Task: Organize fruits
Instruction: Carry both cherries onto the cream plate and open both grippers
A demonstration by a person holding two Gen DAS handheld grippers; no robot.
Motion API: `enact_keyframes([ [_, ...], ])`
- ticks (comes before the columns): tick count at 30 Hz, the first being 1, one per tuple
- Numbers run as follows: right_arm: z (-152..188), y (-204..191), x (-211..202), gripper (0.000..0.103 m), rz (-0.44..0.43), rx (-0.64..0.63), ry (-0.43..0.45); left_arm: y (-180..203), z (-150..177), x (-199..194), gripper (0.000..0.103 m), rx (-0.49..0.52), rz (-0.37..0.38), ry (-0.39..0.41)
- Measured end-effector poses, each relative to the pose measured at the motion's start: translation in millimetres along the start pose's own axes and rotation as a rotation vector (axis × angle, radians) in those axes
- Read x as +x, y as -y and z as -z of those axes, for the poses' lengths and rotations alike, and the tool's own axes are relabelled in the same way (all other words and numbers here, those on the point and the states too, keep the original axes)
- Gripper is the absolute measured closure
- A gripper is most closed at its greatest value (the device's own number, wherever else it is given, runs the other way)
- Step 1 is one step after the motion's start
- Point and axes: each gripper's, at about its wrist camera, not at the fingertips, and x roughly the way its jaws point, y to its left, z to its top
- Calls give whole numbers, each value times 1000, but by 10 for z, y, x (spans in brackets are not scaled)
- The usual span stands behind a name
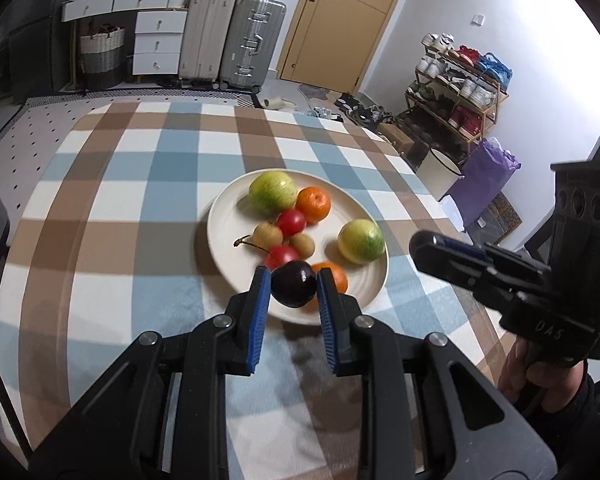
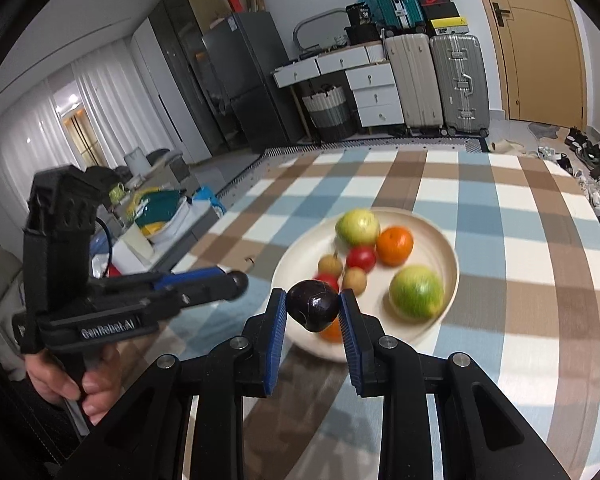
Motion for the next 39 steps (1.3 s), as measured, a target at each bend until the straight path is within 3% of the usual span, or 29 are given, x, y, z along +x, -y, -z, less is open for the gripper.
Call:
enact_keyframes([
  [11,-444,259,143,76,-34,24,25,114,-493,396,82,8,-6,-43],
  [21,-654,452,351,76,-59,22,15,168,-732,764,82,38,20,-87],
  [39,-510,857,754,76,-44,77,-73,261,-695,1417,82,82,70,-200],
])
